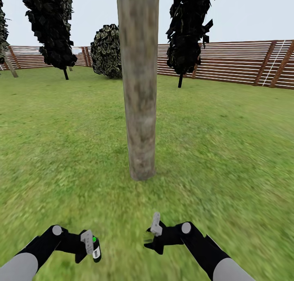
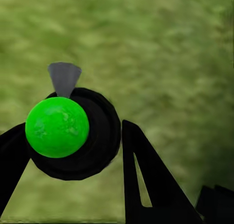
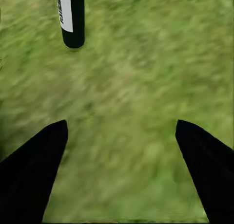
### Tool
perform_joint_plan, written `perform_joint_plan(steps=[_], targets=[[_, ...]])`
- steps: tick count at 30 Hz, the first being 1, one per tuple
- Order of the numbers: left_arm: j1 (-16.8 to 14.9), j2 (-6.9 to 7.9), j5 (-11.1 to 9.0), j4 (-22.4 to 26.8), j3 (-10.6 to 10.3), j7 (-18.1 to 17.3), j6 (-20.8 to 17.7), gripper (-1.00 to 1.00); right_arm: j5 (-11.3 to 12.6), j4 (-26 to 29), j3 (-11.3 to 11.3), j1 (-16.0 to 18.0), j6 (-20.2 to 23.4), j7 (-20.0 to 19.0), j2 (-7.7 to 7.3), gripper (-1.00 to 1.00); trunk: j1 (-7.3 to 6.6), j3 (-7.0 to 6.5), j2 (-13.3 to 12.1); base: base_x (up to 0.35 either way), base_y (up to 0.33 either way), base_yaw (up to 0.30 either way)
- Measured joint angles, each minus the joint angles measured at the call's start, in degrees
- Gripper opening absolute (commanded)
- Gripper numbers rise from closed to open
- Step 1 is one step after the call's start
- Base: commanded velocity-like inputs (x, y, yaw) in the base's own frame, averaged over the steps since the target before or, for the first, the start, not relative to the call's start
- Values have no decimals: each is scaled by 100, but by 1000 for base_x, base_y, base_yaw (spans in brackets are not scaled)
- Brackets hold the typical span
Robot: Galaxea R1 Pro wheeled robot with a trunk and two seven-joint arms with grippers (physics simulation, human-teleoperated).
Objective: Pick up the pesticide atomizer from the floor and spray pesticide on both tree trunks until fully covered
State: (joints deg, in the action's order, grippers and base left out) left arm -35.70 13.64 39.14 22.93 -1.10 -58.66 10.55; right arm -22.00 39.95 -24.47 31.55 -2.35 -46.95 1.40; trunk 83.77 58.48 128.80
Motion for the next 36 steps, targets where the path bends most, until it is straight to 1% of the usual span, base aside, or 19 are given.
perform_joint_plan(steps=[3,5,6,8,9,10,12,13,15,16,17,18,20,21,23,26,28,31,36], targets=[[1,23,-28,-5,68,55,-76,-100,14,-123,10,0,-7,16,-10,100,0,0,0,0,0,0],[1,30,-38,-7,290,89,-277,-100,17,-203,112,0,-9,175,-19,100,0,0,0,0,0,0],[1,31,-39,-7,446,112,-433,-100,19,-269,221,0,-11,390,-22,100,0,0,0,0,0,0],[-5,31,-40,-5,919,247,-932,-100,30,-606,653,-15,-108,1401,-25,100,0,0,0,0,0,0],[-6,29,-41,-3,1067,317,-1089,-100,44,-759,799,-21,-239,1767,-24,100,0,0,0,0,0,0],[-6,19,-40,1,1264,448,-1327,-100,72,-984,995,-28,-563,2256,-23,100,0,0,0,0,0,0],[-11,-4,-38,14,1508,655,-1748,-100,120,-1362,1257,-35,-1129,2898,-25,100,0,0,0,0,0,0],[-12,-11,-41,24,1564,702,-1869,-100,134,-1472,1325,-39,-1262,3060,-25,100,0,0,0,0,0,0],[-36,-44,-41,61,1761,909,-2474,-100,225,-2133,1738,-111,-2003,4007,-39,100,0,1,0,0,0,0],[-50,-53,-47,68,1794,973,-2622,-100,256,-2331,1866,-141,-2252,4322,-55,100,0,0,0,0,0,0],[-62,-62,-58,73,1823,1047,-2752,-100,285,-2501,1999,-169,-2498,4678,-91,100,0,0,0,0,0,0],[-84,-102,-138,78,1864,1153,-2994,-100,327,-2766,2218,-211,-2850,5330,-164,100,0,0,0,0,0,0],[-122,-195,-262,85,1873,1207,-3320,-100,349,-3043,2393,-277,-3090,5870,-283,100,0,0,0,0,0,0],[-144,-234,-299,86,1874,1221,-3484,-100,377,-3145,2472,-327,-3195,6018,-345,100,0,0,0,0,0,0],[-178,-329,-340,91,1875,1317,-3957,-100,721,-3290,2737,-634,-3524,6209,-484,100,0,1,0,0,0,0],[-186,-363,-344,95,1875,1497,-4205,-100,991,-3329,2799,-789,-3621,6255,-519,100,0,0,0,0,0,0],[-170,-369,-341,94,1886,1663,-4304,-100,1106,-3341,2821,-849,-3656,6270,-530,100,0,0,0,0,0,0],[-140,-362,-353,91,1905,1782,-4338,-100,1156,-3347,2826,-873,-3672,6276,-532,100,0,0,0,0,0,0],[-131,-359,-376,89,1904,1812,-4326,-100,1164,-3357,2832,-881,-3668,6277,-531,100,0,0,0,0,0,0]])
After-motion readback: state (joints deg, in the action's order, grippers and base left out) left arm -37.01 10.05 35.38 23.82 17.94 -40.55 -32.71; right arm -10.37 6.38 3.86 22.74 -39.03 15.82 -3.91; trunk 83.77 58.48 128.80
